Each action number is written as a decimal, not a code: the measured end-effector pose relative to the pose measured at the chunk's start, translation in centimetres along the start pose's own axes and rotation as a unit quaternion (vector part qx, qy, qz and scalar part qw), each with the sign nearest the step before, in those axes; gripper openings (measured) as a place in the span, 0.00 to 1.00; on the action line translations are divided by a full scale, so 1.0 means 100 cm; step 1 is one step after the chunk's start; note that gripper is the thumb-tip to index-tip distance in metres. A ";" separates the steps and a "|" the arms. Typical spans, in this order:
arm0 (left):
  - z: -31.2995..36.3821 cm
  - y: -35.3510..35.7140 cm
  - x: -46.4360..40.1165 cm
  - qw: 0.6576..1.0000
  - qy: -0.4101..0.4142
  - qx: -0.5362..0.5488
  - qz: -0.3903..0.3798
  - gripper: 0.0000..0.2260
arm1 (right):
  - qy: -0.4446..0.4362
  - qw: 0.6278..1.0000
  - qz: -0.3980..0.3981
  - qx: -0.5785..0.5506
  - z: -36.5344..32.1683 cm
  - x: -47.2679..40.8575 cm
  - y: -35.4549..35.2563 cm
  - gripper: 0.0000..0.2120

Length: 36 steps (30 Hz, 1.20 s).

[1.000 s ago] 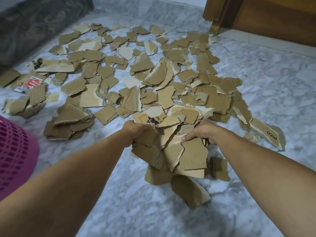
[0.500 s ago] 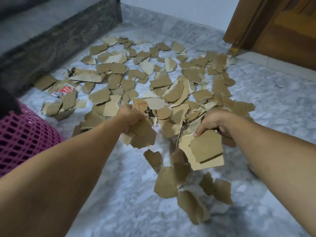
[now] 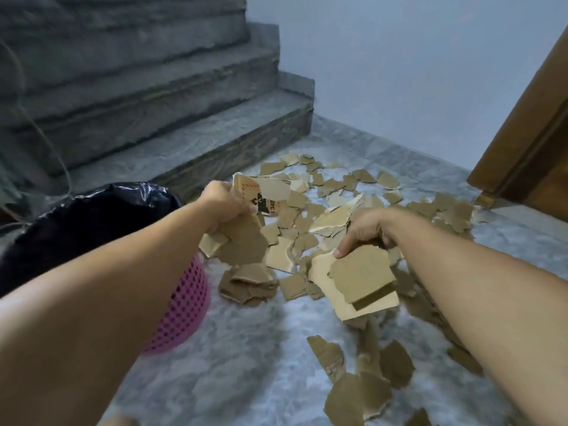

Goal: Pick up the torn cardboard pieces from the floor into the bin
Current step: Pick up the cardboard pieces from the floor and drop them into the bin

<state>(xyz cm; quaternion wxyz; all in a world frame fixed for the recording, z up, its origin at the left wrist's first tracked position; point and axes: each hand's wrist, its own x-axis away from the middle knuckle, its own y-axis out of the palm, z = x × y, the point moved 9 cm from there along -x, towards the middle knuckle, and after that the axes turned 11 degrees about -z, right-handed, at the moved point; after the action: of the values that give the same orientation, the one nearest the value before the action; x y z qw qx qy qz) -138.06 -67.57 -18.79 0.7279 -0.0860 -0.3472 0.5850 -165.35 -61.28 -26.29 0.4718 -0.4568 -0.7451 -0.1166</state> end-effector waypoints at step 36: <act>-0.192 -0.219 0.015 0.993 -0.075 0.047 0.081 0.22 | -0.265 0.955 0.134 0.003 -0.282 -0.065 0.193 0.08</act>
<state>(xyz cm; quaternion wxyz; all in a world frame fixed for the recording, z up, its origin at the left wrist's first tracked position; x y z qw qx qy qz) -108.98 -67.44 -20.84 0.6535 -0.0353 -0.3643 0.6625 -132.42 -71.34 -21.65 0.2697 -0.5656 -0.7757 0.0754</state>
